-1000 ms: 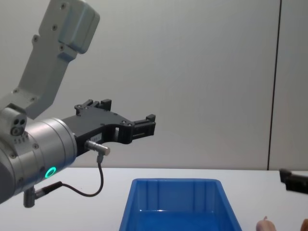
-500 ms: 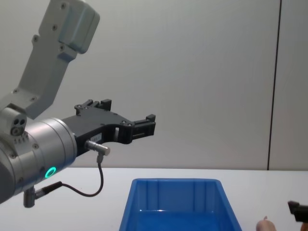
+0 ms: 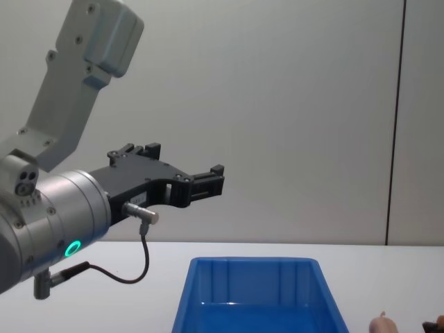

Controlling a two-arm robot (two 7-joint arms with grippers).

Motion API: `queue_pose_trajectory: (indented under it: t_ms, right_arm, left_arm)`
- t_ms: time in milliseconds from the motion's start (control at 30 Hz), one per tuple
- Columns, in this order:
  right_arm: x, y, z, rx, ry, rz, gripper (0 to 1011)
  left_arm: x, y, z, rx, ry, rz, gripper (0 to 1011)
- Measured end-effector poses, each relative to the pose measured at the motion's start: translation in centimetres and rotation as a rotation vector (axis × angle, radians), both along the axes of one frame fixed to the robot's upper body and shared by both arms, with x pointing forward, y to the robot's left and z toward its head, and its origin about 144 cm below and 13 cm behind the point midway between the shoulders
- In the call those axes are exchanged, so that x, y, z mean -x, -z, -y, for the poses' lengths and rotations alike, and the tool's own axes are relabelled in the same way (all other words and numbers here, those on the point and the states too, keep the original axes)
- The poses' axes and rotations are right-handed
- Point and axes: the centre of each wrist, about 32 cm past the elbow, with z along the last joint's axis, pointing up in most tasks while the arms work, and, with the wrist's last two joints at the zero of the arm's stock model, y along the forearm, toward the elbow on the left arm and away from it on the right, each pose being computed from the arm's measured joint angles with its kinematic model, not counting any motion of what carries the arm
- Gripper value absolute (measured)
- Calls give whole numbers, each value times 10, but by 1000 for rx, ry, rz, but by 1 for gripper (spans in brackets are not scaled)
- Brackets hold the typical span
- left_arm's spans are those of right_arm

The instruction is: Pick up the two dolls from the table and place them into the box.

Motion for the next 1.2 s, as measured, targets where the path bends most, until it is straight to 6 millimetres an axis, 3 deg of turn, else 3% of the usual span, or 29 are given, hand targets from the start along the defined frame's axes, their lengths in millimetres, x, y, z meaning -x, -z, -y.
queue_pose_trajectory:
  t_ms: [233, 333, 567, 867, 1200]
  right_arm:
    - [-2, 0, 3, 8, 3, -28, 1000]
    - [-3, 0, 5, 11, 4, -40, 941]
    - [-4, -1, 7, 14, 2, -70, 757]
    - [-5, -1, 8, 13, -6, -99, 448]
    - [-6, -5, 8, -2, -12, -80, 418]
  left_arm:
    - [0, 0, 0, 0, 0, 0, 1001]
    - [0, 0, 0, 0, 0, 0, 1001]
    - [0, 0, 0, 0, 0, 0, 1001]
    - [0, 0, 0, 0, 0, 0, 1001]
    - [0, 0, 0, 0, 0, 0, 1001]
